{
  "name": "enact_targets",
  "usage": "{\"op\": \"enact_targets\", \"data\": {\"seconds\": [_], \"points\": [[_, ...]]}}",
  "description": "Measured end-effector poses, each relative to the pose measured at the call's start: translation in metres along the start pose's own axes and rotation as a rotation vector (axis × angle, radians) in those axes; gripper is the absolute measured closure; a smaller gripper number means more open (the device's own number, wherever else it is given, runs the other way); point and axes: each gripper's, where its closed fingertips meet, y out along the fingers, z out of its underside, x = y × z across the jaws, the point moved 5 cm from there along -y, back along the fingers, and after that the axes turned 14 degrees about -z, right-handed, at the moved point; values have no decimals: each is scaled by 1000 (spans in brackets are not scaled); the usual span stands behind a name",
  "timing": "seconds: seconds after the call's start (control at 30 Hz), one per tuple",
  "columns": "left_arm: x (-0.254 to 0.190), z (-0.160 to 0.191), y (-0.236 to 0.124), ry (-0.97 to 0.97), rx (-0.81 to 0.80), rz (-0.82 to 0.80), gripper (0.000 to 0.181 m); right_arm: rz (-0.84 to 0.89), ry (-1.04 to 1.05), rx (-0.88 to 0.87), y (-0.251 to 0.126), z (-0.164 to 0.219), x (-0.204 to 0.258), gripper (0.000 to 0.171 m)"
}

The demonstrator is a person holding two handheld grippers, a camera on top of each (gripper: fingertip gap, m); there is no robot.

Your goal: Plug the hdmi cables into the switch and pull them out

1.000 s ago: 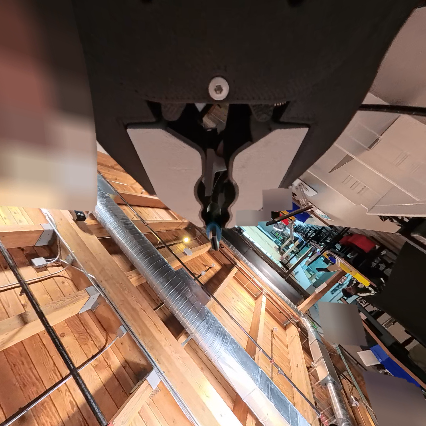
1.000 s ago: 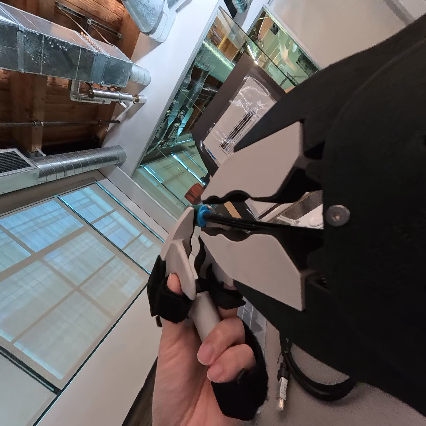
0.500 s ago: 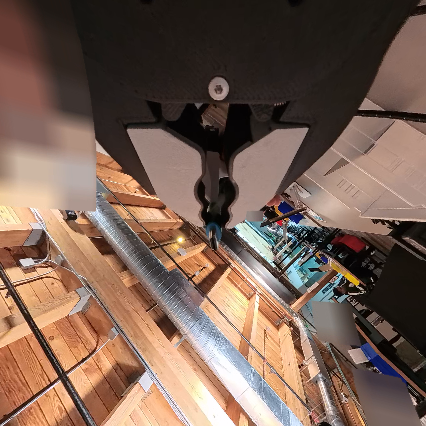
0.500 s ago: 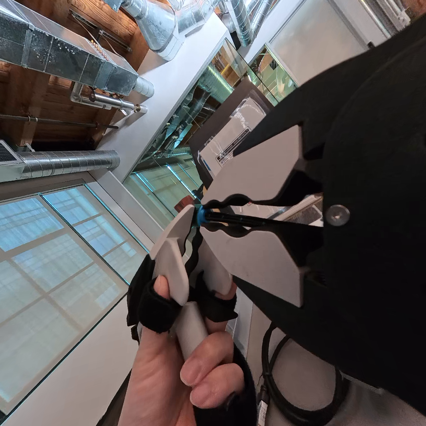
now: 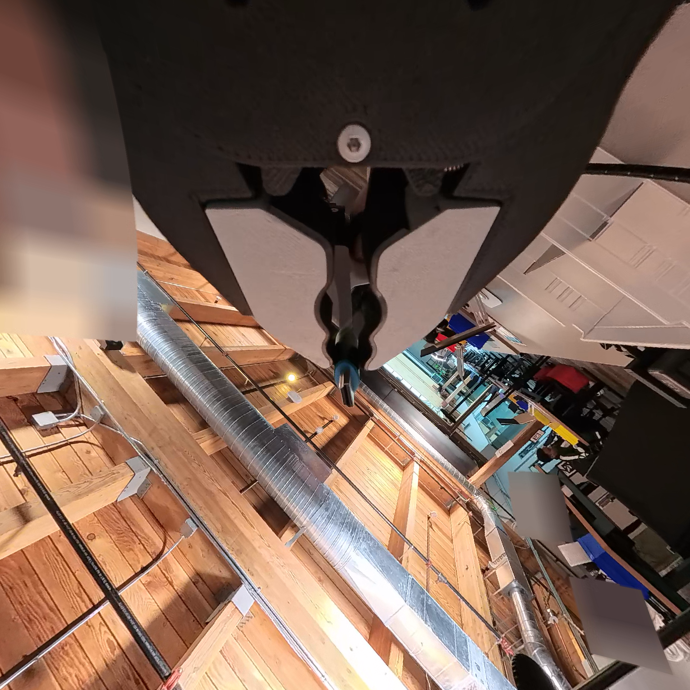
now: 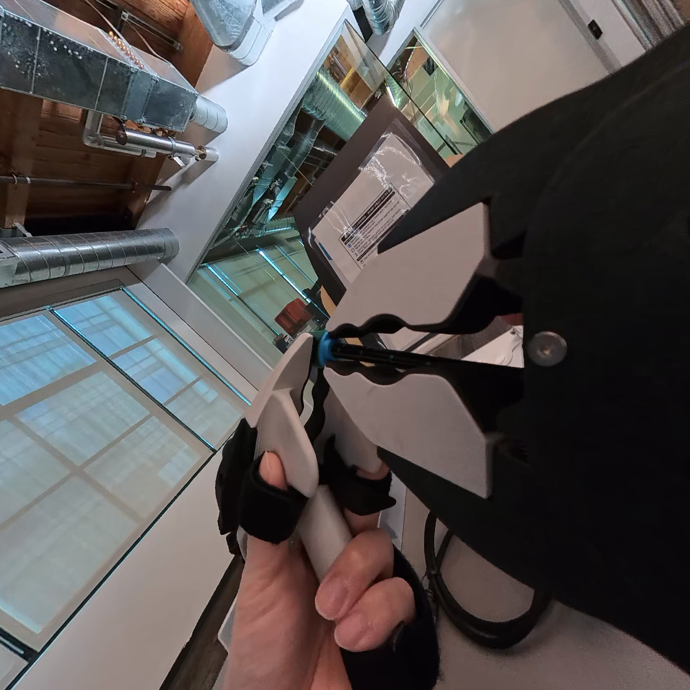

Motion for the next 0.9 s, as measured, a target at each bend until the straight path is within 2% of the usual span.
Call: {"op": "enact_targets", "data": {"seconds": [0.33,0.47,0.5,0.57,0.6,0.67,0.73,0.87,0.9], "points": [[-1,2,1,-13,2,22,169,-14,-10,23,-2,-1,0,160],[-1,3,3,-75,44,65,168,-10,-71,43,-4,-3,-1,160],[0,3,4,-95,69,74,167,-3,-85,50,-6,-3,-3,160],[3,-1,5,-116,93,62,151,20,-105,52,-11,-5,-9,160],[5,-5,4,-90,92,54,152,32,-115,53,-15,-6,-13,160],[10,-16,1,43,73,-21,148,63,-144,70,-27,-10,-24,159],[13,-23,0,264,138,-117,147,107,-156,78,-43,-16,-39,160],[21,-2,-4,841,538,-334,137,175,-131,54,-77,-28,-64,160],[26,9,-10,992,667,-388,125,190,-135,52,-84,-29,-69,160]]}}
